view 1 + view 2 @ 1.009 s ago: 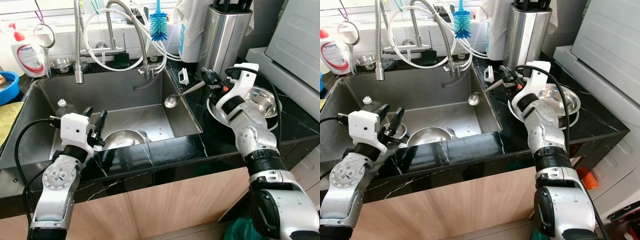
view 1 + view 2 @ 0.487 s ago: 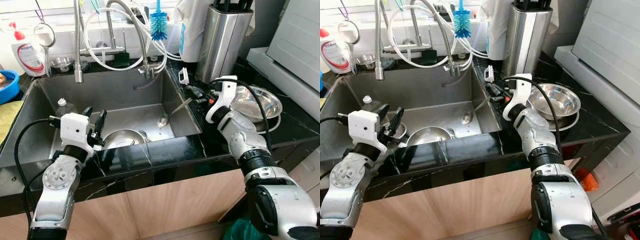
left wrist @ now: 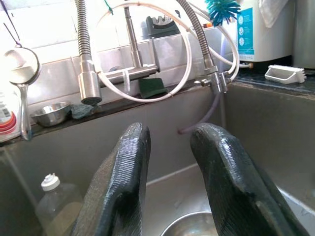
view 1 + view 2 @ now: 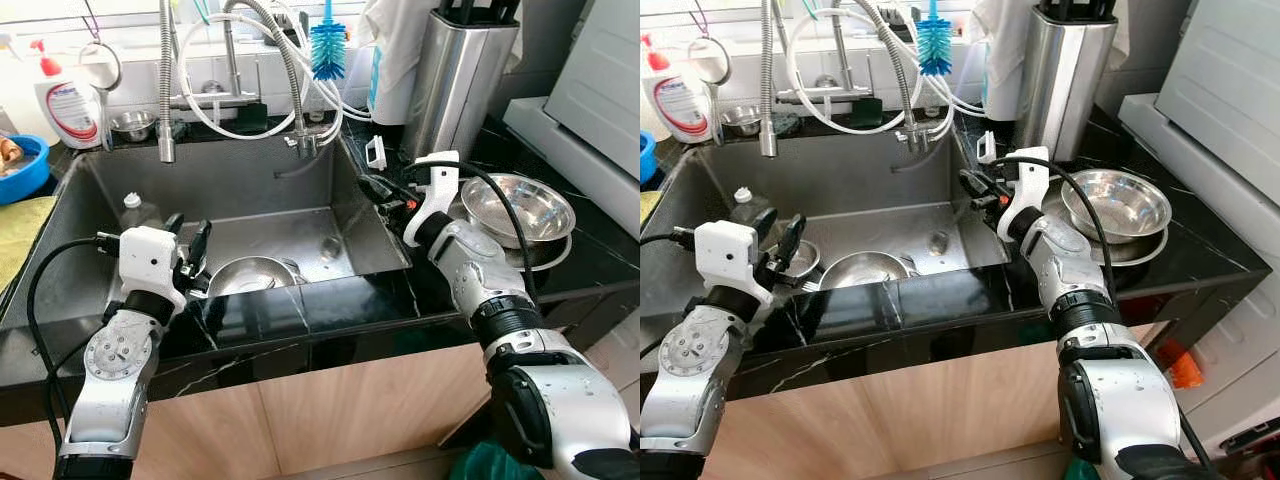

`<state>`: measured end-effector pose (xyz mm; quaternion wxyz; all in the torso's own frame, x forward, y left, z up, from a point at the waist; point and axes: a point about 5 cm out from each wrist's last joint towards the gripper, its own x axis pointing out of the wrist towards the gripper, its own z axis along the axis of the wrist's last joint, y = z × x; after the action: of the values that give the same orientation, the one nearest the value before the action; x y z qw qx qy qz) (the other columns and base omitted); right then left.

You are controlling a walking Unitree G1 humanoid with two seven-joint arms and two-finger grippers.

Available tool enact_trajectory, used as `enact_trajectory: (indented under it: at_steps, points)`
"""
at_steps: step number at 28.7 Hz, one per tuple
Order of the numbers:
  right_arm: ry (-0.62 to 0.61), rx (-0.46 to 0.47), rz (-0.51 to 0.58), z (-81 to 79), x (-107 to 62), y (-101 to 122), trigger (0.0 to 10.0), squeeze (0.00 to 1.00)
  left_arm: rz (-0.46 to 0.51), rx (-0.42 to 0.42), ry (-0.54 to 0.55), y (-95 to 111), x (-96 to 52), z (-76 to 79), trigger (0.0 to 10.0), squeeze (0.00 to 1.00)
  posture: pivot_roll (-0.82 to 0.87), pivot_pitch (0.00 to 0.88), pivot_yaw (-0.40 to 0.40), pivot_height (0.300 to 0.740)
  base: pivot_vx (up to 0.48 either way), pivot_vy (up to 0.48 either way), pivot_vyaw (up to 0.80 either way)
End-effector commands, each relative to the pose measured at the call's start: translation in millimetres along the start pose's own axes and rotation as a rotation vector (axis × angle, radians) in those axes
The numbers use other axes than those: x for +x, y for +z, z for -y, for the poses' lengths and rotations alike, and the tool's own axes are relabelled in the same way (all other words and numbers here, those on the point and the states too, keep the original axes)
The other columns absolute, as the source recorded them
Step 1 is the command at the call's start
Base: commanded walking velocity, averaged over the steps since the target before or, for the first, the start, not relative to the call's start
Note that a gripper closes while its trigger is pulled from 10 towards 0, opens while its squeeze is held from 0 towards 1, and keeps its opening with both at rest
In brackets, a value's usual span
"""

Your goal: Kitchen organization

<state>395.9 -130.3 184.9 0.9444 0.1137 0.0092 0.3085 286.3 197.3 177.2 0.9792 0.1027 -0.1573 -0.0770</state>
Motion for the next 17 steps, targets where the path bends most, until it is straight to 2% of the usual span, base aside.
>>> enact_trajectory:
  at_steps: [1, 10, 11, 14, 17]
  points:
    - [-0.008, -0.026, -0.009, 0.9, 0.8, 1.5, 10.0, 1.0, -0.003, 0.031, 0.001, 1.2, 2.0, -2.5, 10.0, 0.0, 0.07, 0.0, -0.039, 0.74, 0.0, 0.0, 0.0]
    - [-0.006, -0.063, -0.005, -0.4, 1.0, 0.8, 10.0, 1.0, -0.001, 0.033, -0.008, 1.2, 3.9, -2.4, 10.0, 0.0, 0.07, 0.0, -0.033, 0.74, 0.0, 0.0, 0.0]
    - [-0.015, -0.08, 0.007, -0.3, 1.3, 2.8, 10.0, 0.0, 0.0, 0.033, -0.007, 1.7, 4.3, -2.9, 10.0, 0.0, 0.07, 0.0, -0.032, 0.74, 0.0, 0.0, 0.0]
    - [-0.029, -0.125, 0.05, -2.0, 3.2, 12.7, 10.0, 0.0, 0.001, 0.034, -0.005, 1.6, 4.3, -3.3, 10.0, 0.0, 0.07, 0.0, -0.031, 0.74, 0.0, 0.0, 0.0]
    - [-0.019, -0.224, 0.15, -10.8, 4.5, 35.1, 10.0, 0.0, 0.001, 0.031, -0.005, 1.5, 4.3, -2.0, 10.0, 0.0, 0.07, 0.0, -0.032, 0.74, 0.0, 0.0, 0.0]
